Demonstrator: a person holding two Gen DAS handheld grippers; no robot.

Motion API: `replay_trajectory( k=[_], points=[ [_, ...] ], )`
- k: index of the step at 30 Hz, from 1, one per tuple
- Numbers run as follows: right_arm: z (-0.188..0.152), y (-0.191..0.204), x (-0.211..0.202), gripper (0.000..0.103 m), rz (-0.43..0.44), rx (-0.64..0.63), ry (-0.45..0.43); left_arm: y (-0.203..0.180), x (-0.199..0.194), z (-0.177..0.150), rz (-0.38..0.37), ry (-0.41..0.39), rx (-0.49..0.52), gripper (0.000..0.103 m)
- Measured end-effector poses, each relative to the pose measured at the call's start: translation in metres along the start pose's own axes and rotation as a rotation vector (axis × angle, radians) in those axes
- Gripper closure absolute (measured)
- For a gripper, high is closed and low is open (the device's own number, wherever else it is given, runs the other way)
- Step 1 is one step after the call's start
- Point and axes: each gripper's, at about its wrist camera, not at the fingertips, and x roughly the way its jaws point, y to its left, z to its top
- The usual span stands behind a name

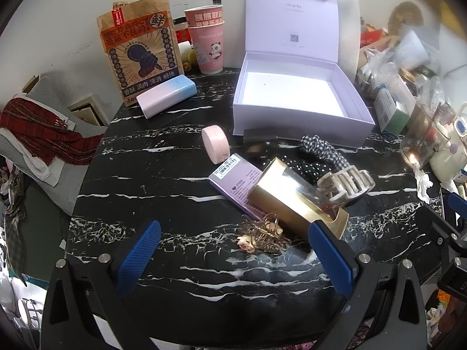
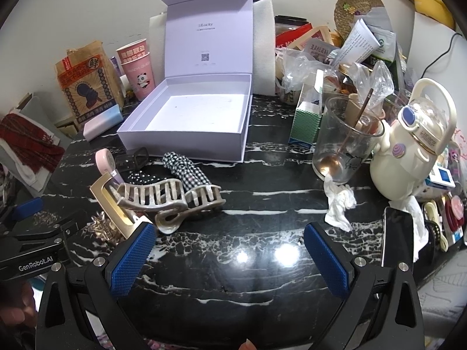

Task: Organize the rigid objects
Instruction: 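Lower the left tool onto the small gold claw clip and close it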

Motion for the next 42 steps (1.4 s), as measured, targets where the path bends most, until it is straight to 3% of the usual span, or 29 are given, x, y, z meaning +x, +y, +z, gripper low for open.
replay_trajectory(
  k=[8,22,35,42],
  points=[
    [-0.007,0.002,0.004,0.000,0.040,-0.006,0.012,0.006,0.008,-0.012,-0.021,0.028,-0.001,0.000],
    [-0.026,-0.002,0.029,0.000,0.117,0.030,0.079,0.008,0.042,-0.033,-0.138,0.074,0.030,0.000],
    [-0.019,0.000,0.051,0.000,0.176,0.031,0.097,-0.002,0.070,-0.026,-0.199,0.077,0.087,0.000],
    [-0.009,0.003,0.062,0.000,0.216,0.028,0.112,-0.001,0.077,-0.025,-0.236,0.089,0.087,0.017]
  ],
)
